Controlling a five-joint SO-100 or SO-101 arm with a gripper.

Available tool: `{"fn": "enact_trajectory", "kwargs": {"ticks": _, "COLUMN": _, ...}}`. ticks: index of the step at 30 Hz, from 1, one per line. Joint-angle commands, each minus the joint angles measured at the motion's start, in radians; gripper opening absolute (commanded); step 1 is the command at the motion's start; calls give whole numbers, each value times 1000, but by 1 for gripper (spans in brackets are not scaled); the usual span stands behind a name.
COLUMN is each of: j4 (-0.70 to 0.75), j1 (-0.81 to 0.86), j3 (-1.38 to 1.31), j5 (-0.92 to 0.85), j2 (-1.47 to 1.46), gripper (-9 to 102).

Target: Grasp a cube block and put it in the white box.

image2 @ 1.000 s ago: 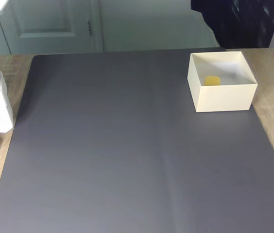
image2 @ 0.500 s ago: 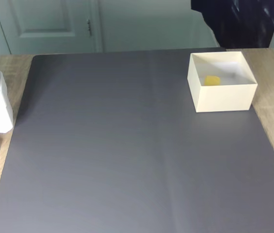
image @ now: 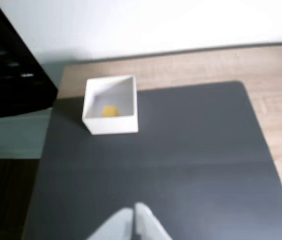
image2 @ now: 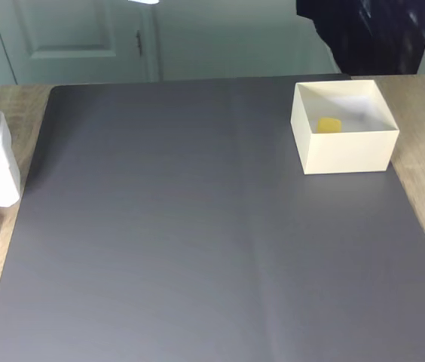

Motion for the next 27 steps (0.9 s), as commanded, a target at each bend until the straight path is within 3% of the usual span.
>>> {"fn": "enact_trajectory", "kwargs": {"ticks": 1, "j4": -84, "j1": 2, "j3": 97, "j5": -25, "j2": 80, "gripper": 0}}
{"fn": "enact_trajectory", "kwargs": {"ticks": 14, "j4": -595, "j1": 35, "j3": 704, "j5": -28, "j2": 472, "gripper": 0}}
{"fn": "enact_trajectory", "kwargs": {"ticks": 27, "j4": -669, "j1": 94, "j3": 1052, "j5": -21, "j2": 822, "gripper": 0}}
